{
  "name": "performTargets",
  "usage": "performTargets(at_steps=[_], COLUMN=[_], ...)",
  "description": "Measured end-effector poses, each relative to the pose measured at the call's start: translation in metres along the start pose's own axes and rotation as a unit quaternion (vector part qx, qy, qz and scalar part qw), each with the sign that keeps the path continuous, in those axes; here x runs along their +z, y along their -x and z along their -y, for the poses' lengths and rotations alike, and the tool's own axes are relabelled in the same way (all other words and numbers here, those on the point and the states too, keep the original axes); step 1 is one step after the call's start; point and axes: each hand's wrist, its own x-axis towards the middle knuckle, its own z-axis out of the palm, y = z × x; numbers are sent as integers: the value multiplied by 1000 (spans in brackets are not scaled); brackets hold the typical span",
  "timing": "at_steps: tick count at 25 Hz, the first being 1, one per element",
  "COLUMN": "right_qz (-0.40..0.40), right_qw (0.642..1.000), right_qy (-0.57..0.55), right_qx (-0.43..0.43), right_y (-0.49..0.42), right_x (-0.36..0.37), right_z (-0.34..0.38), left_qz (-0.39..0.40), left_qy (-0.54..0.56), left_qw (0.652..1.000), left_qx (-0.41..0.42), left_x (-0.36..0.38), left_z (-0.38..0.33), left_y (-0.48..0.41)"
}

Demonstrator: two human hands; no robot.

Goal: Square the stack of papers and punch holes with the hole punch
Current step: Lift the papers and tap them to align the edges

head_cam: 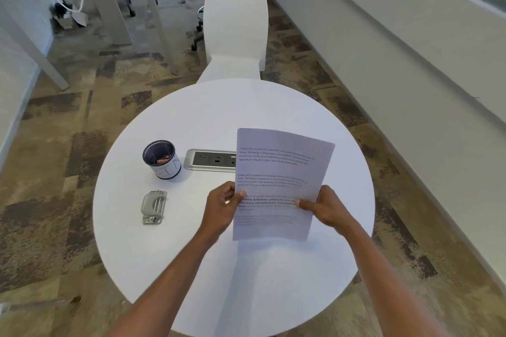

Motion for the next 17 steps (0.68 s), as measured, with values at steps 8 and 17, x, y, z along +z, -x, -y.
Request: performTargets(at_steps=[8,17], right_qz=[-61,-42], right_qw=[997,999], right_qy=[-9,21], right_qx=[-47,-7], right_y=[-8,-15], right_x=[0,4], right_z=[-2,-32], left_qz=[24,15], left_qy=[-34,-85], left_qw=[998,996], left_qx=[51,21], left_x=[-10,-10], left_z=[-8,16], left_y=[-18,-17])
